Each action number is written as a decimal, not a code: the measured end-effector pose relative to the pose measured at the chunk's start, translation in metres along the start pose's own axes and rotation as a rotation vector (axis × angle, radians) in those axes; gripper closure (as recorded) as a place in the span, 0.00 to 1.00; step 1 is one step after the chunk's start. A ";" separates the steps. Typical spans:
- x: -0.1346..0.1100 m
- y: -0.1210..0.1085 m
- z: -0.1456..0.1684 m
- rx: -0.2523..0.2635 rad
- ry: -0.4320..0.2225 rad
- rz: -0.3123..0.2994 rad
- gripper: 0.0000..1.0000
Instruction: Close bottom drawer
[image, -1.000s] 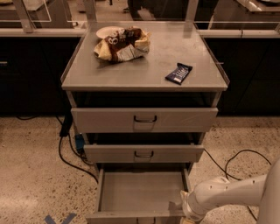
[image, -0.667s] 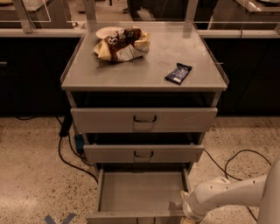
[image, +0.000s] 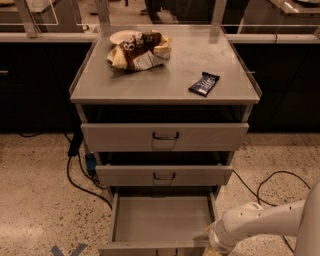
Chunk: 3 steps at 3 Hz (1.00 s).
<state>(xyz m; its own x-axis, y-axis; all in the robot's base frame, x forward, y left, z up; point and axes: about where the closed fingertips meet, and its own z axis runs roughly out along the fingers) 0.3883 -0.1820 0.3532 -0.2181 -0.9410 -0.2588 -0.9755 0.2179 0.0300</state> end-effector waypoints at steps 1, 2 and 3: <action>0.000 0.000 0.000 0.000 0.000 0.000 0.65; 0.000 0.000 0.000 0.000 0.000 0.000 0.90; 0.000 0.000 0.000 0.000 0.000 0.000 1.00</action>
Offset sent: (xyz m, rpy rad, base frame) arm 0.0000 0.0000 0.0000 0.0000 0.0000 0.0000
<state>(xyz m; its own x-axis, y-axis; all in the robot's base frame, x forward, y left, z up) 0.3882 -0.1820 0.3530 -0.2182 -0.9409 -0.2590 -0.9755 0.2179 0.0303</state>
